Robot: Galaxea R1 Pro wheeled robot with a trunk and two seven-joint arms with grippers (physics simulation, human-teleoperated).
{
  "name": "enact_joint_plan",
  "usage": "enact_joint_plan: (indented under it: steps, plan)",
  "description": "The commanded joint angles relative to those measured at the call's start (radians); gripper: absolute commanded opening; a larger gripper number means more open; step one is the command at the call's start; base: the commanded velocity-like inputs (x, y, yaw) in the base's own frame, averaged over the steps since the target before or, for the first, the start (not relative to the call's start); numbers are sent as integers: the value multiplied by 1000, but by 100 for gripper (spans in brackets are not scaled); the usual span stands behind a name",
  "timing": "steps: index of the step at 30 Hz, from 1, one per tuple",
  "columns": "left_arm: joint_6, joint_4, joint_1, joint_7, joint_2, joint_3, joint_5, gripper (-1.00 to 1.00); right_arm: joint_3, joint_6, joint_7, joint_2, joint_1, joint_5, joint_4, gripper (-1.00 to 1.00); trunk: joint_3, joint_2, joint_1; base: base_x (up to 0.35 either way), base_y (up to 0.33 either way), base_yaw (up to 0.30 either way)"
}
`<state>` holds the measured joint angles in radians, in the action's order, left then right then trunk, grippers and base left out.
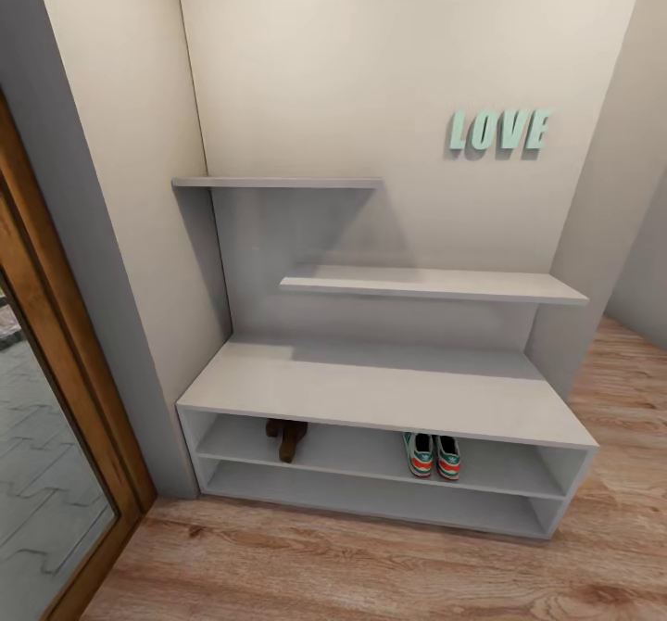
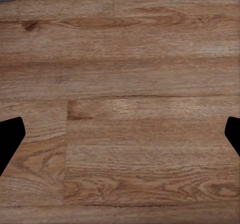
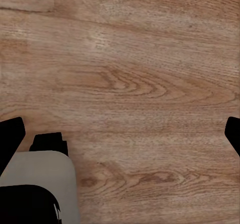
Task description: Pick up the two gym shoes and the two sandals from the corridor floor and place them onto the hallstand (shoe rack) in the corridor, making sure they are on the rack and not on the floor. Arrange them so the two gym shoes are next to each other and the two sandals are next to each other.
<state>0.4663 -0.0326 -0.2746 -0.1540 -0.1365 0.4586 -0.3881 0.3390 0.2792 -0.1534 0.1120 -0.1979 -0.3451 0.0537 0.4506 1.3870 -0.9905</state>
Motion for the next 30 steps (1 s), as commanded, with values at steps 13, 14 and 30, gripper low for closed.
enact_joint_plan:
  steps: [13,14,30]
  plan:
    - [0,0,0,0,0,0,0,100,0,0,0,0,0,0,0,100,0,0,0,0,0,0]
    - [0,0,0,0,0,0,0,100,0,0,0,0,0,0,0,100,0,0,0,0,0,0]
    - [0,-1,0,0,0,0,0,100,0,0,0,0,0,0,0,100,0,0,0,0,0,0]
